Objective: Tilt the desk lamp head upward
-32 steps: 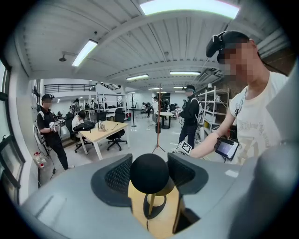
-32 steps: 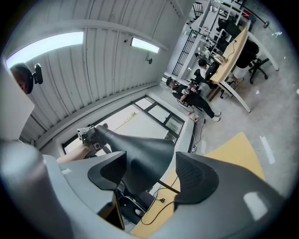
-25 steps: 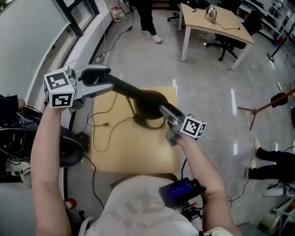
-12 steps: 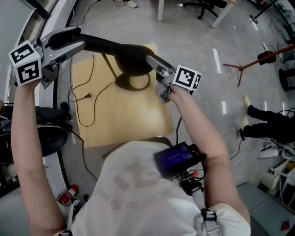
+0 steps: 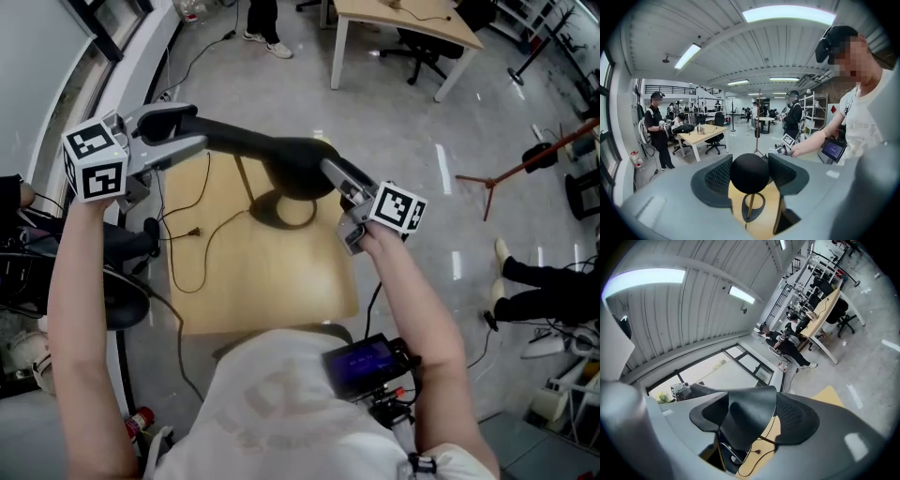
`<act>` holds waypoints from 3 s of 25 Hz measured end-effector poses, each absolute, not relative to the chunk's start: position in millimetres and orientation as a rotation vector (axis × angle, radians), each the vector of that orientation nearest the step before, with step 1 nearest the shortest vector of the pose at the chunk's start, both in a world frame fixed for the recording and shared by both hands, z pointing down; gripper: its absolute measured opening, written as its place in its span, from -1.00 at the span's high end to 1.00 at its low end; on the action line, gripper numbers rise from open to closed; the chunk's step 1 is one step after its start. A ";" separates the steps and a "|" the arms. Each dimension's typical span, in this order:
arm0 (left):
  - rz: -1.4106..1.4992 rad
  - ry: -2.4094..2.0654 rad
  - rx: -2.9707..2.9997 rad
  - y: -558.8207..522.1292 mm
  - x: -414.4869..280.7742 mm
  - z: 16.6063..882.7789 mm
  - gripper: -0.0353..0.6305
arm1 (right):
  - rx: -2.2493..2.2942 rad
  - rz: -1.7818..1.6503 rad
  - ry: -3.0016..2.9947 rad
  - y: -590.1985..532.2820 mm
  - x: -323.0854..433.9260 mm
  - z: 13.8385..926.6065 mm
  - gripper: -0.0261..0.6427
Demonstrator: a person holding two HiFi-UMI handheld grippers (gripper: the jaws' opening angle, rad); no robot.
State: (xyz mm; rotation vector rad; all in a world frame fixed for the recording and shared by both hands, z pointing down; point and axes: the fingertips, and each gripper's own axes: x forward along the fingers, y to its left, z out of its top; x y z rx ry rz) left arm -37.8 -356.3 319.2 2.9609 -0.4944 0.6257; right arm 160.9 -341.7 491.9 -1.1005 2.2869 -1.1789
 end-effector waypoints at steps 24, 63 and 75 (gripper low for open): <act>0.853 -0.335 3.031 -340.0 -59.1 362.6 0.18 | -1.231 -1.062 2.364 -334.7 180.5 448.0 -0.01; 0.948 -0.405 3.012 -337.7 -68.7 415.1 0.20 | -1.614 -0.470 2.670 -348.0 185.7 337.1 0.13; 0.999 -0.398 2.991 -337.2 -60.1 421.0 0.21 | -1.622 -0.349 2.691 -347.3 184.9 309.5 0.16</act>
